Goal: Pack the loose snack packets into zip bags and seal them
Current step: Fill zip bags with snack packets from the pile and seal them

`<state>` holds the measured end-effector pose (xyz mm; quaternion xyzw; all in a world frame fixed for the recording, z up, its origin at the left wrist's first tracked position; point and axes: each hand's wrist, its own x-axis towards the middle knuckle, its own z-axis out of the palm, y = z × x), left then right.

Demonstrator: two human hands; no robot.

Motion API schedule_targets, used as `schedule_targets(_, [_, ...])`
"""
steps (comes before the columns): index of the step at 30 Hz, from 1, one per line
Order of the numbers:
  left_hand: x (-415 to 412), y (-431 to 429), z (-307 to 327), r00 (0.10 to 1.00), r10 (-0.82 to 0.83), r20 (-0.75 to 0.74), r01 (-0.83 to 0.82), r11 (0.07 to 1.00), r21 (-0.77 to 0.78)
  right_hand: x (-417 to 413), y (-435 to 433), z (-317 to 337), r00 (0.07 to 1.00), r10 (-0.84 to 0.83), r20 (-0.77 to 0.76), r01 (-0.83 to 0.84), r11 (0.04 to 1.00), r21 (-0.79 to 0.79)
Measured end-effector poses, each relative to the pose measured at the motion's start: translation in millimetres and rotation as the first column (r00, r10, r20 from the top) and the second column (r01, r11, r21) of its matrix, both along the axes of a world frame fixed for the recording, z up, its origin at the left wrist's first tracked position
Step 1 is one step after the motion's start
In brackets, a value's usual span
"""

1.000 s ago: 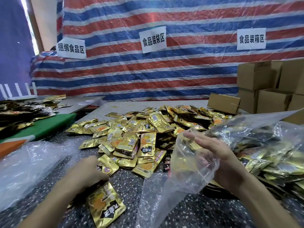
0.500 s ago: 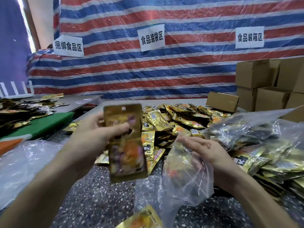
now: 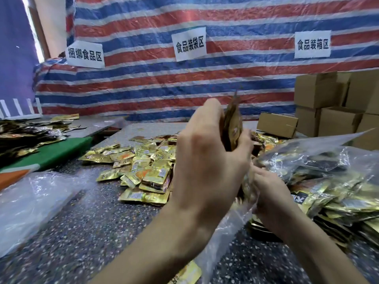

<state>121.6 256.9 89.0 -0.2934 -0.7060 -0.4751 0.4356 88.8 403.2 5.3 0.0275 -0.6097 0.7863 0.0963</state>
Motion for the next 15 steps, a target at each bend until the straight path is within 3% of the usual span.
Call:
schedule_targets(5, [-18, -6, -11, 0.998, 0.066, 0.000, -0.066, 0.993, -0.098, -1, 9, 5, 0.998, 0.045, 0.037, -0.041, 0.995, -0.087])
schedule_targets(10, [-28, -5, -26, 0.974, -0.029, 0.226, 0.054, 0.993, -0.107, 5, 3, 11, 0.996, 0.083, -0.035, -0.087, 0.989, -0.118])
schedule_targets(13, [-32, -12, -31, 0.948, 0.119, 0.297, -0.020, 0.948, -0.319, 6, 2, 13, 0.991, 0.092, -0.094, -0.107, 0.980, -0.167])
schedule_targets(15, [-35, -23, -28, 0.838, 0.122, 0.532, 0.122, 0.908, -0.401, 7, 4, 15, 0.989, 0.084, -0.124, -0.110, 0.970, -0.219])
